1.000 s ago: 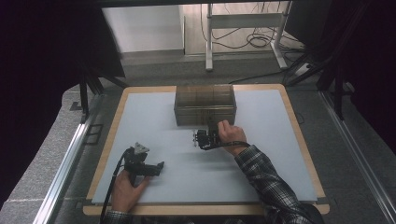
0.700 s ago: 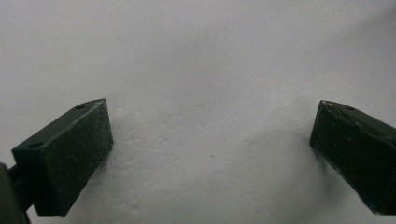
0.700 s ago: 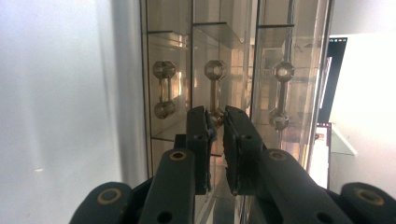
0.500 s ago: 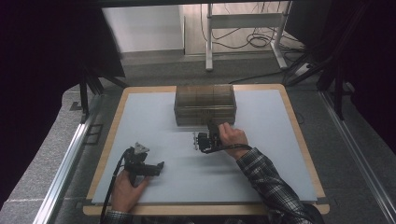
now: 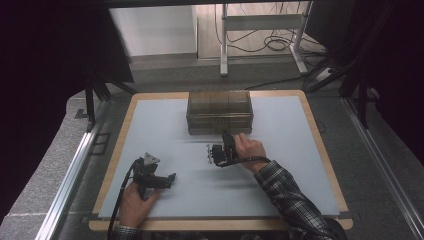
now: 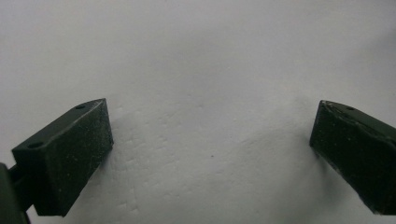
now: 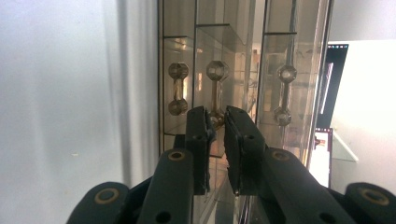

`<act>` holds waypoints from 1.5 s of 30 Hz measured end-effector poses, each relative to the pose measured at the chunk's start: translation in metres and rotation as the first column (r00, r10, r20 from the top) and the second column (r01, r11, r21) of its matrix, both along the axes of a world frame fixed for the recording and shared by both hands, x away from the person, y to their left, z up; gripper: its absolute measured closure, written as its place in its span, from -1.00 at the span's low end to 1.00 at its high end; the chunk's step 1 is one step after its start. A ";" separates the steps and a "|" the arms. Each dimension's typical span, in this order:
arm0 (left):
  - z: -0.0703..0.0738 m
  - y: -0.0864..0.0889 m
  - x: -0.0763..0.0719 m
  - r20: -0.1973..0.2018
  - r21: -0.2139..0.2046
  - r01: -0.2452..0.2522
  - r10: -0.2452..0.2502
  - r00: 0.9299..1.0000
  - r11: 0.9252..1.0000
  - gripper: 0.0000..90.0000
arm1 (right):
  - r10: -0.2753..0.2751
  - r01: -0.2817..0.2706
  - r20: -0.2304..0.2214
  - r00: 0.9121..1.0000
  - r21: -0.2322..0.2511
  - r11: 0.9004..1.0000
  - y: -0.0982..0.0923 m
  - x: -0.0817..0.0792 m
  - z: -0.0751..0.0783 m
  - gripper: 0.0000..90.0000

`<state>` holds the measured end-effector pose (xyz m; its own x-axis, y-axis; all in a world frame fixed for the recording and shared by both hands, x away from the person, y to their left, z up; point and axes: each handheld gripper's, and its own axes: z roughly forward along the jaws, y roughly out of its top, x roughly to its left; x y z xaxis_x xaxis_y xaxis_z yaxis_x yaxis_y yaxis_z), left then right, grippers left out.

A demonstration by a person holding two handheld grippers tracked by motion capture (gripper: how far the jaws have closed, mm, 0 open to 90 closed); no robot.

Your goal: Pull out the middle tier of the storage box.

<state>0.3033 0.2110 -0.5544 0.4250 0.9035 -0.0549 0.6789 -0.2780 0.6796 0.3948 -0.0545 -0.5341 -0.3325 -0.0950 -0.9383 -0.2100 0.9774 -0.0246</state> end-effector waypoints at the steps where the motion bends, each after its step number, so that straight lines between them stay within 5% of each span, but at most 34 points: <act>1: 0.000 0.000 0.000 0.000 0.000 0.000 0.000 1.000 1.000 -1.00 | 0.000 0.000 0.000 1.000 0.000 1.000 0.000 0.000 0.000 0.75; 15: 0.000 0.000 0.000 0.000 0.000 0.000 0.000 1.000 1.000 -1.00 | 0.020 -0.013 -0.087 0.996 0.089 0.996 -0.004 -0.005 0.018 0.60; 29: 0.000 0.000 0.000 0.002 -0.005 -0.004 0.004 1.000 1.000 -1.00 | 0.053 -0.017 -0.219 0.974 0.164 0.986 -0.008 -0.002 0.035 0.54; 39: 0.000 0.000 0.000 0.004 -0.002 -0.001 0.001 1.000 1.000 -1.00 | 0.078 -0.007 -0.318 0.945 0.218 0.976 -0.015 0.004 0.049 0.50; 45: 0.000 0.000 0.000 0.001 0.002 0.003 -0.003 1.000 1.000 -1.00 | 0.111 0.001 -0.412 0.904 0.263 0.965 -0.020 0.010 0.059 0.48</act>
<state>0.3035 0.2112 -0.5543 0.4273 0.9026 -0.0522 0.6773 -0.2814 0.6798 0.4047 -0.0748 -0.4756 -0.7011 0.0951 -0.7067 -0.1992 0.9255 0.3222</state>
